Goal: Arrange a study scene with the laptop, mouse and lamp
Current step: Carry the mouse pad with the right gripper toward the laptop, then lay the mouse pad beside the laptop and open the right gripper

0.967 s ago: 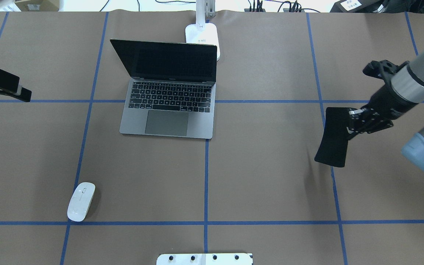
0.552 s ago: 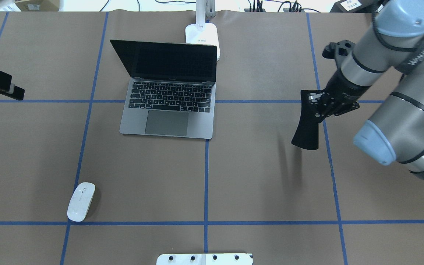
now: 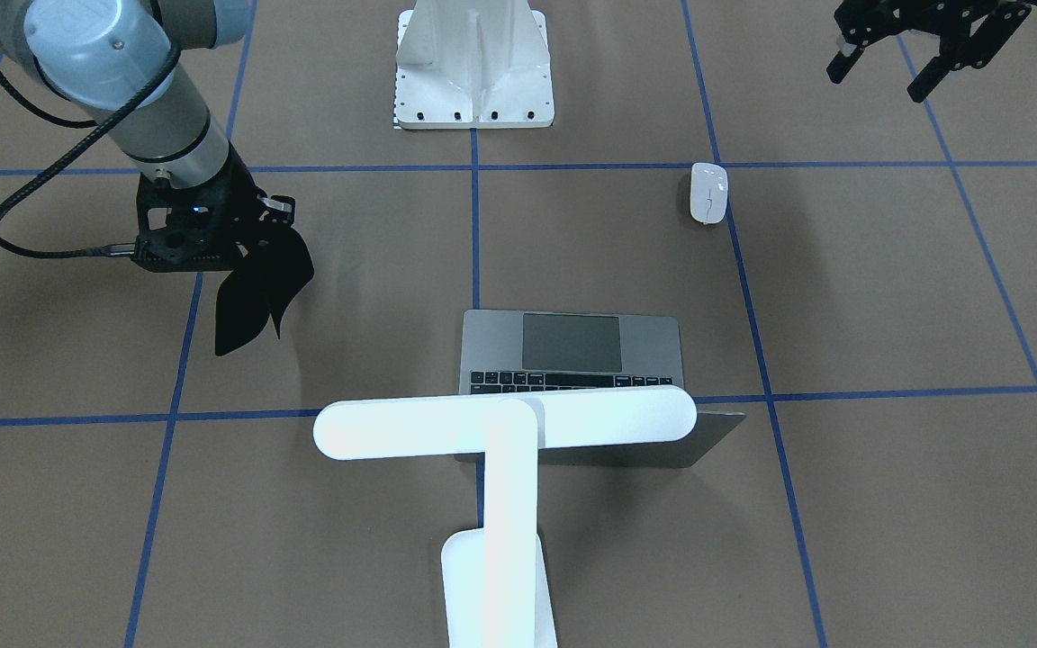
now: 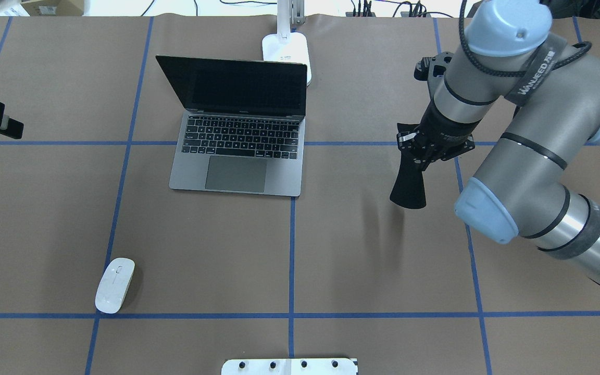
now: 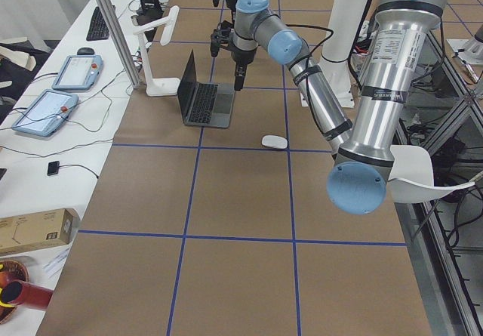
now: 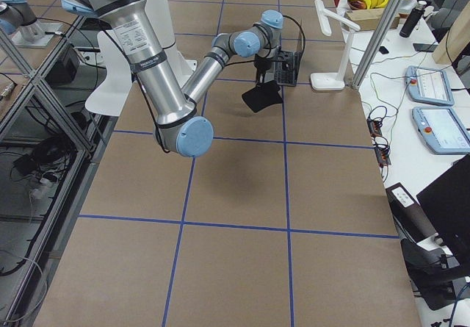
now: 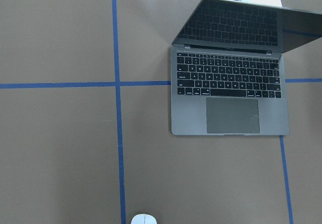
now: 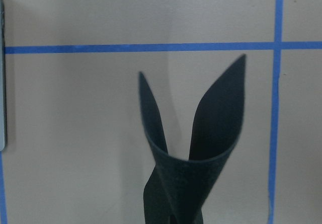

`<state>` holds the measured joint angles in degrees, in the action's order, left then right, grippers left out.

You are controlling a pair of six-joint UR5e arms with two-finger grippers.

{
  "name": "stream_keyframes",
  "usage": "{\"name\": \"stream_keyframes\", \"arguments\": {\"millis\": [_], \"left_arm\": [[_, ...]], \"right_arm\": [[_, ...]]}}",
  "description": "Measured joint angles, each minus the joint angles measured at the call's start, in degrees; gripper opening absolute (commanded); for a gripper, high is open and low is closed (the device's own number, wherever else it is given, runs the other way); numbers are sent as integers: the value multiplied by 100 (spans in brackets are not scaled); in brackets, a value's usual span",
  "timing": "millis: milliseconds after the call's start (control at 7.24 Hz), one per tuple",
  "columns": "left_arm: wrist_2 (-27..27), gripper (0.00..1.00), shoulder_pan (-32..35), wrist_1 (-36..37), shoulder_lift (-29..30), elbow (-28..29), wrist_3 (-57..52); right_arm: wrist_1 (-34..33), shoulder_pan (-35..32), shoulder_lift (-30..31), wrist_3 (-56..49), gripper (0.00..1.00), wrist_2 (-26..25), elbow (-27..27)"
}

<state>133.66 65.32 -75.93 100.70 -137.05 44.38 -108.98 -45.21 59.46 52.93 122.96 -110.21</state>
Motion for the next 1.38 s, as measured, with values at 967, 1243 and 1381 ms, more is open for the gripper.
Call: {"name": "stream_keyframes", "arguments": {"millis": [967,1243,1381], "left_arm": [[-1,100,16,1,-5,-52,-4],[2,100,19,7,-4,-60,0],[2,100,25,22,-8,-60,3]], "right_arm": [[24,226,-683,410,100,-437,324],[41,268,-811,418,100,-640,460],[42,270,-810,414,100,-663,476]]}}
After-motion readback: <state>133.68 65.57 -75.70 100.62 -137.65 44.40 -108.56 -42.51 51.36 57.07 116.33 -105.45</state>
